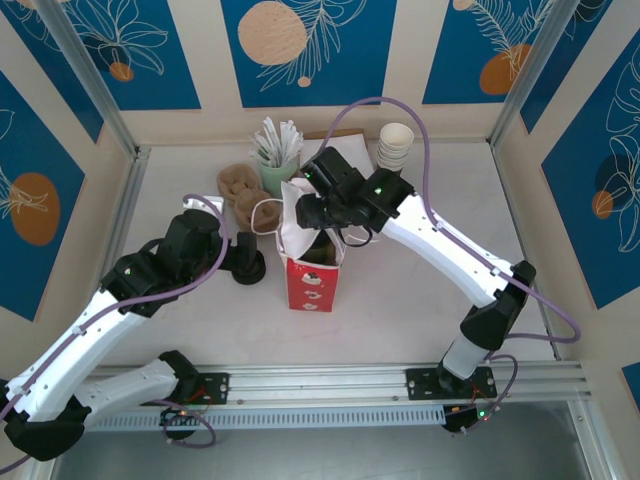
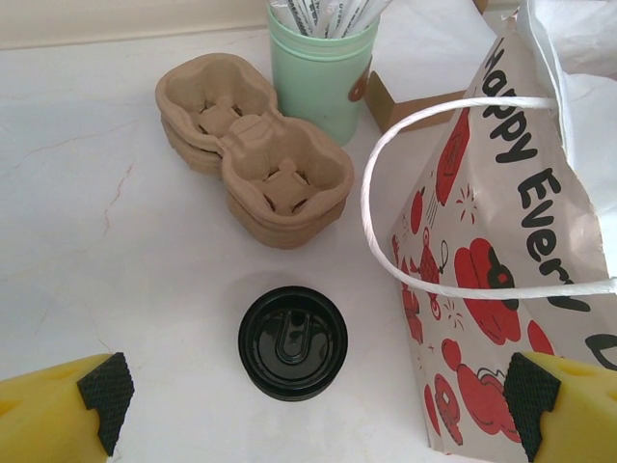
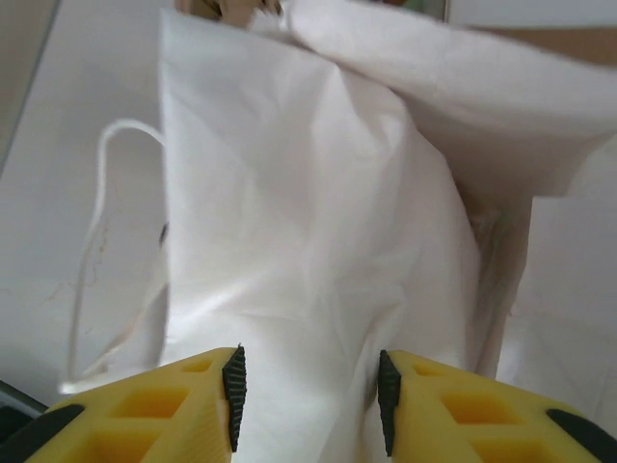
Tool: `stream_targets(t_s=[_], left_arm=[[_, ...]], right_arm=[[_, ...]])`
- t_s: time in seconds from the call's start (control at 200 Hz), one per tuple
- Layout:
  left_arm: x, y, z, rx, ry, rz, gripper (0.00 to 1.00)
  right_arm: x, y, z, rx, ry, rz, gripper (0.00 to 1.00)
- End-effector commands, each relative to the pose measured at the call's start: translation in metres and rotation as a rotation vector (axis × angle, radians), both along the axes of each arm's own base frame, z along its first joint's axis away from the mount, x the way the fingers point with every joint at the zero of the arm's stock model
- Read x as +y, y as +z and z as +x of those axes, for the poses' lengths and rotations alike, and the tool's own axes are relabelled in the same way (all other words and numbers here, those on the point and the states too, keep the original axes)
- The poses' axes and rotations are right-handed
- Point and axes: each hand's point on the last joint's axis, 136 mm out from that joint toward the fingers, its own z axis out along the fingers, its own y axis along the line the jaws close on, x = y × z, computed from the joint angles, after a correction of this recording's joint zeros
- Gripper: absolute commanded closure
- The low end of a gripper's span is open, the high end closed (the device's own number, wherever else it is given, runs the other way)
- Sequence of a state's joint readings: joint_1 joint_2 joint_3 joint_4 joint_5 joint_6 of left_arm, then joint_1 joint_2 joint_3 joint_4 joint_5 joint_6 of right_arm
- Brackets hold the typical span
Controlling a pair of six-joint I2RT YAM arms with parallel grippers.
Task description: Pack the takeout coffee
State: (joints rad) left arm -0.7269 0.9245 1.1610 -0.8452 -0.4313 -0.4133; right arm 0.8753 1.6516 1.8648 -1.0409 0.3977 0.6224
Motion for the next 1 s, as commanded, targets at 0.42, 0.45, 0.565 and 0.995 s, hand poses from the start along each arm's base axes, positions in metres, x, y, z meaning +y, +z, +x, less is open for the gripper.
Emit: stream_targets(t_s=[0.42, 0.45, 0.565, 0.995], left_arm=[[0.009, 0.006, -0.002, -0.024, 0.038, -0.014, 0.0], [0.008, 0.006, -0.002, -0.023, 0.038, -0.014, 0.0], [0.007, 0.005, -0.001, -0.023, 0.038, -0.018, 0.0], [0.021, 0.013, 0.027, -0.127, 0.127, 0.057, 0.0]], right_arm=[[-0.007, 0.028, 0.003, -0.053, 0.017, 0.062, 0.54], [-0.005, 0.026, 0.003, -0.047, 0.021, 0.067, 0.54], [0.0, 0.015, 0.002, -0.015, 0.032, 0.08, 0.55], [-0.009, 0.067, -0.002, -0.139, 0.083, 0.188, 0.55]])
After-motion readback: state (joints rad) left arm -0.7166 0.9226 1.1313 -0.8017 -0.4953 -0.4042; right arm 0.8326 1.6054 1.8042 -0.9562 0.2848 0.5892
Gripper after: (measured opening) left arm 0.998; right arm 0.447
